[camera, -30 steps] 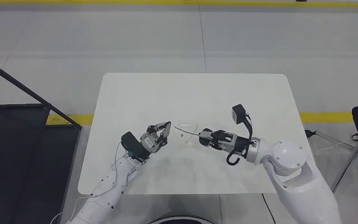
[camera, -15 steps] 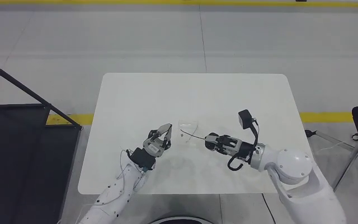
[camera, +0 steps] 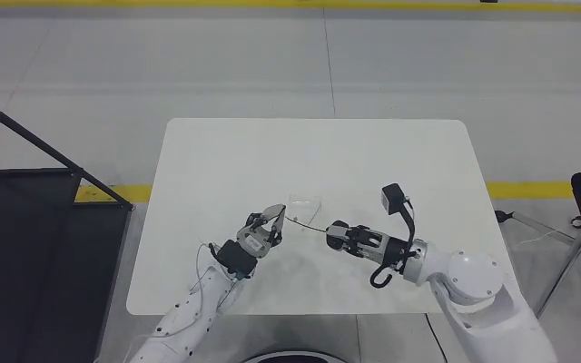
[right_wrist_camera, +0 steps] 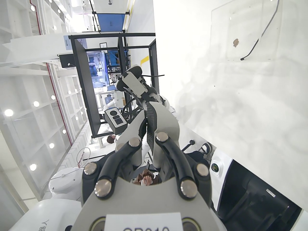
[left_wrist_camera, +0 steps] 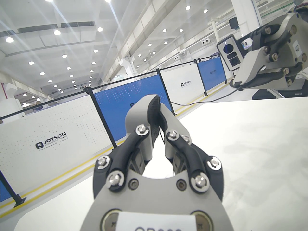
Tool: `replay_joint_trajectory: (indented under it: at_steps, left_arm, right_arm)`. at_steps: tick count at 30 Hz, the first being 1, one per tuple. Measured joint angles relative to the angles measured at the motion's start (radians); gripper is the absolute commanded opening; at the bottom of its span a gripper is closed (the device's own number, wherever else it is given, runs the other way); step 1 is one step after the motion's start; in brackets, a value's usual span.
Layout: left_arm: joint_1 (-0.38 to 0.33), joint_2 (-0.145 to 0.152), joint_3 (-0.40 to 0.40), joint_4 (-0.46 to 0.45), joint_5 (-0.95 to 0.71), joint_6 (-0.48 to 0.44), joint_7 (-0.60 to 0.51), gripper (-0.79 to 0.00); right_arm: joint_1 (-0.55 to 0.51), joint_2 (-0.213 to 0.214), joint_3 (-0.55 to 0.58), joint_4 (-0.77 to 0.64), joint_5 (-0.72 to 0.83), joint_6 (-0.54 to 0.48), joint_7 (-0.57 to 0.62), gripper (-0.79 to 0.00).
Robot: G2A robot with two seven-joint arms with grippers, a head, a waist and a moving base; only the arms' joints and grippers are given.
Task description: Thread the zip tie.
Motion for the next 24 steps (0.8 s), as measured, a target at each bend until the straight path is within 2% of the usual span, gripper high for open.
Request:
replay_joint_trajectory:
  at_steps: [24]
  left_arm:
    - [0.002, -0.001, 0.001, -0.003, 0.005, -0.001, -0.002, -0.785]
  right_arm:
    - [0.028, -0.001, 0.000, 0.024, 0.055, 0.045, 0.004, -0.785]
